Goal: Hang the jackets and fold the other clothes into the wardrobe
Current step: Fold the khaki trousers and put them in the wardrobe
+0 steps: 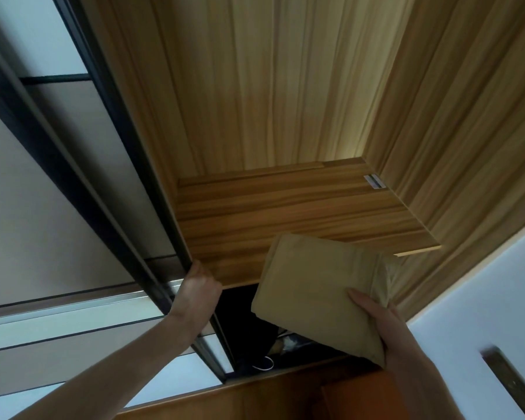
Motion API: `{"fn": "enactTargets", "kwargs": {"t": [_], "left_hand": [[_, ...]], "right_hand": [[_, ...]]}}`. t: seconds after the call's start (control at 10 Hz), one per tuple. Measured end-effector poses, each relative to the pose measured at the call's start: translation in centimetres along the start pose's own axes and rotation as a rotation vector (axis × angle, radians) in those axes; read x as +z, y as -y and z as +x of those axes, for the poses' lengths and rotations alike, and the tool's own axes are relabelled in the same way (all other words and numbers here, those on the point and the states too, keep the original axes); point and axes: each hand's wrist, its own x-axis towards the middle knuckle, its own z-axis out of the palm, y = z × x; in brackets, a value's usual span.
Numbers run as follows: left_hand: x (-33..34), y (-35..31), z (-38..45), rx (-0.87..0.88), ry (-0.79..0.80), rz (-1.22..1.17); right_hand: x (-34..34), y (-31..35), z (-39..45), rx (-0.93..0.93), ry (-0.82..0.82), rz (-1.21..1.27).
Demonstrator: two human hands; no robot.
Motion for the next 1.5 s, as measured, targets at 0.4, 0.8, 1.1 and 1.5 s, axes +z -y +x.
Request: {"fn": "enactTargets", "kwargs": {"t": [0.4, 0.8, 1.1, 1.5], "left_hand": [[-3.3, -7.4, 3.6, -0.25, 0.622, -2.706], [-3.5, -11.0, 10.9, -0.626, 0.215, -2.635], [-1.7, -13.0, 16.0, -0.796, -0.024, -2.375], [-1.8, -13.7, 19.5, -0.72, -0.059, -1.735]], "right_hand": [[-1.0, 3.6, 6.3, 0.093, 0.147, -0.218], [-0.8, 7.0, 15.6, 0.045, 0.197, -0.434], [-0.6, 6.1, 23.7, -0.102, 0.162, -0.573], [-0.5, 4.5, 28.7, -0.262, 0.051, -0.732]]}}
